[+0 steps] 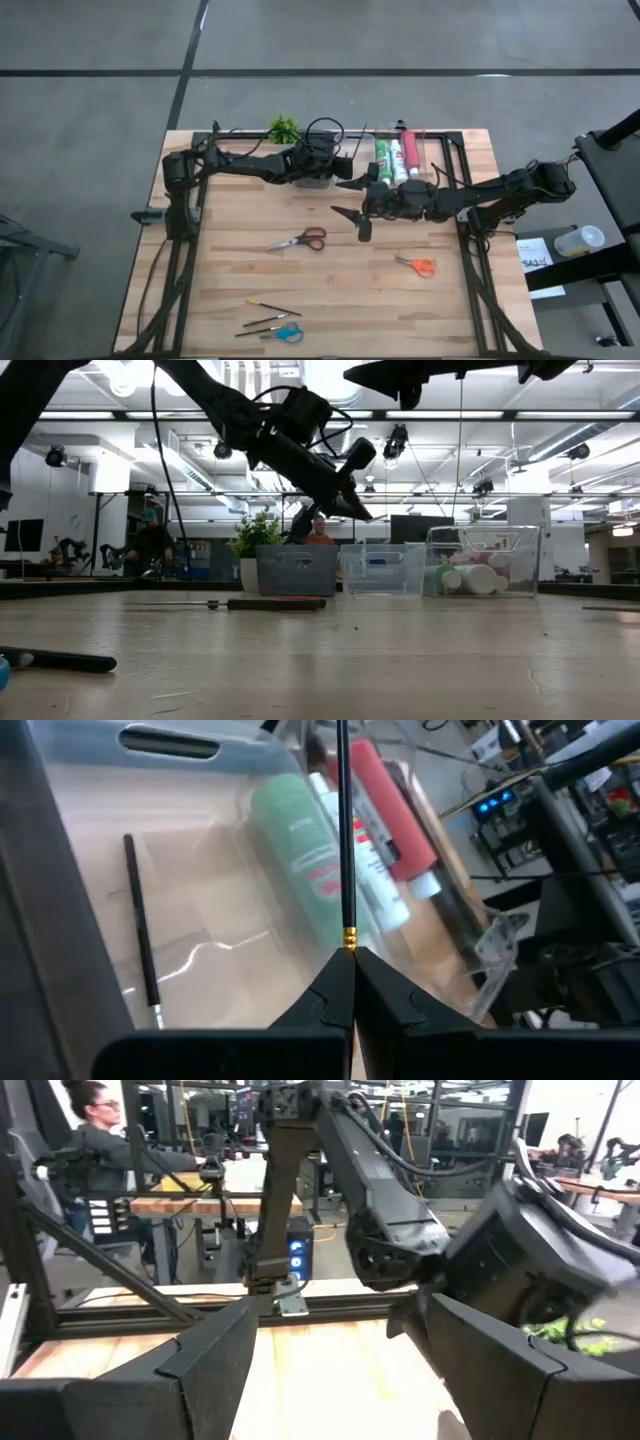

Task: Pick & Place Paint Supplies
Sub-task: Put the top gold paint brush into the white transparent bin, then put the gold paint brush into the white transparent bin

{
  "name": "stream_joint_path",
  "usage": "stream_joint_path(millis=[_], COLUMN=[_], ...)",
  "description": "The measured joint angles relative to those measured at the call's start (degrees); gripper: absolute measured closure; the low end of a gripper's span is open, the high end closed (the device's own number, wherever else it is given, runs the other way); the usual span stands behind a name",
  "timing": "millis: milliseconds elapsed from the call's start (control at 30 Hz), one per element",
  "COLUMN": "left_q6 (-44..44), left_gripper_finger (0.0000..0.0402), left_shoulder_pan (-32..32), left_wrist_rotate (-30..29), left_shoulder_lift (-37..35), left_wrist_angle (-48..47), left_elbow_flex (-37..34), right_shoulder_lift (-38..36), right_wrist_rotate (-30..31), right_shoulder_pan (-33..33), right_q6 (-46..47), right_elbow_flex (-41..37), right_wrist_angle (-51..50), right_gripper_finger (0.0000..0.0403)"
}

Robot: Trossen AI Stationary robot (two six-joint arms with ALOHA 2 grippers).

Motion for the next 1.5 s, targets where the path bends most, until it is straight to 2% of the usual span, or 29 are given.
stream_joint_path(millis=[300,600,700,900,1000,1200,1500], left_q6=[-1.8,-3.4,-3.4,-3.3,-3.2,2.1,10.9], left_gripper_finger=[0.0397,0.0394,0.0373,0.0305,0.0289,0.0284,0.0283], left_shoulder_pan=[-0.3,-0.3,-0.3,-0.3,-0.4,-0.4,-1.4], left_wrist_rotate=[0.2,0.4,0.4,0.4,0.4,2.7,3.0], left_shoulder_lift=[4.1,4.4,4.4,4.4,4.4,2.0,-3.9], left_wrist_angle=[0.1,-2.0,-2.2,-2.2,-2.1,-2.1,-2.7], left_elbow_flex=[1.2,1.2,1.2,1.2,1.2,1.2,1.2], right_shoulder_lift=[0.0,0.0,0.0,0.0,0.0,0.0,0.0], right_wrist_rotate=[0.0,0.0,0.0,0.0,0.0,0.0,0.0], right_shoulder_pan=[0.0,0.0,0.0,0.0,0.0,0.0,0.0], right_q6=[-0.1,-0.1,0.5,-0.1,0.3,-0.1,0.2], right_elbow_flex=[0.0,0.0,0.0,0.0,0.0,0.0,0.0], right_wrist_angle=[0.1,0.0,0.0,0.0,0.0,0.0,0.0], right_gripper_finger=[0.0115,0.0115,0.0115,0.0115,0.0115,0.0115,0.0115])
